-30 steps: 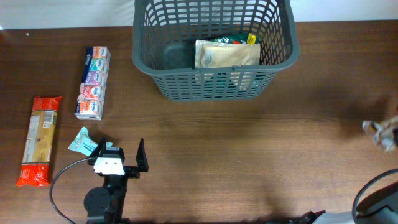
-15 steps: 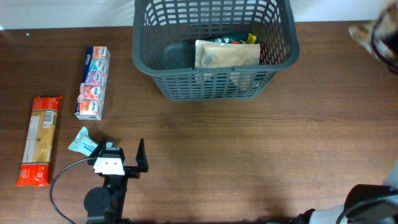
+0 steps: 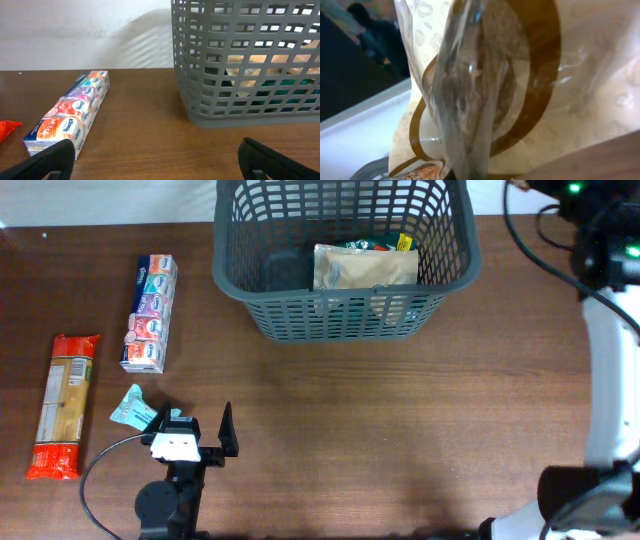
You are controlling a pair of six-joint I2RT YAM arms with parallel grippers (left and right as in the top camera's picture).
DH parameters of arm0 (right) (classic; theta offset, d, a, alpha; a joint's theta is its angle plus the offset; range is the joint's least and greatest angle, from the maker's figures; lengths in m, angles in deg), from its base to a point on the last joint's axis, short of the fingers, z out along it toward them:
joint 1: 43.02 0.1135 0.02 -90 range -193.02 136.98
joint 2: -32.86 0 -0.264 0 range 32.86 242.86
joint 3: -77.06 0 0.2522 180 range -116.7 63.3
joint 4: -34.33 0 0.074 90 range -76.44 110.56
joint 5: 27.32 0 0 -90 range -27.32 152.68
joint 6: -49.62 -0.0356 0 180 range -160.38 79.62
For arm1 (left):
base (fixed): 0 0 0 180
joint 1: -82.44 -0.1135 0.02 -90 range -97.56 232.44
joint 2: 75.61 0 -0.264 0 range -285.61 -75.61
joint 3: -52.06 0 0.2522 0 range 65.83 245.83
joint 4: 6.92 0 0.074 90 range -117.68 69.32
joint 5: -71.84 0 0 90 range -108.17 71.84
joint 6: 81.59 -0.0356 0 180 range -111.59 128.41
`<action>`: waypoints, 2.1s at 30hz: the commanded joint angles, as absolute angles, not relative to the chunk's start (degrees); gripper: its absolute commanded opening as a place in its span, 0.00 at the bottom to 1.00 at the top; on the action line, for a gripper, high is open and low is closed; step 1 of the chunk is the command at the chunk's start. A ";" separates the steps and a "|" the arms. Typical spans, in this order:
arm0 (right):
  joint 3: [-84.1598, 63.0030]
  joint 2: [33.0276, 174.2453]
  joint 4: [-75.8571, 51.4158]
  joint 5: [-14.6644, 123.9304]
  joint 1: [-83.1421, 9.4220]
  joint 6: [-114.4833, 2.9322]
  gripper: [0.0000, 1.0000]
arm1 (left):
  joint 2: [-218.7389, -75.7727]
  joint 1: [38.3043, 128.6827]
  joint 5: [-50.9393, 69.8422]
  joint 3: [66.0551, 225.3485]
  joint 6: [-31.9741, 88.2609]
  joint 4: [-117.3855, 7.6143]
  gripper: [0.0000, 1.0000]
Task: Pack container
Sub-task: 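Lift the brown-printed pouch and carry it left over the basket, then open the right gripper to drop the pouch into the basket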
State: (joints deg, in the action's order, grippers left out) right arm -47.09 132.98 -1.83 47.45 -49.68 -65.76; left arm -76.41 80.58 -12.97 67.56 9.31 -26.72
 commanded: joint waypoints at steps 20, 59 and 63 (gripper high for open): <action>-47.99 140.13 -8.38 44.50 -34.16 -62.75 0.04 | -75.95 80.29 -12.58 67.15 8.99 -26.53 0.99; -58.17 150.71 -31.79 52.02 -33.64 -55.16 0.03 | -75.95 80.29 -12.58 67.15 8.99 -26.53 0.99; -58.17 152.91 -31.99 50.91 -33.29 -55.03 0.04 | -75.95 80.29 -12.58 67.15 8.99 -26.53 0.99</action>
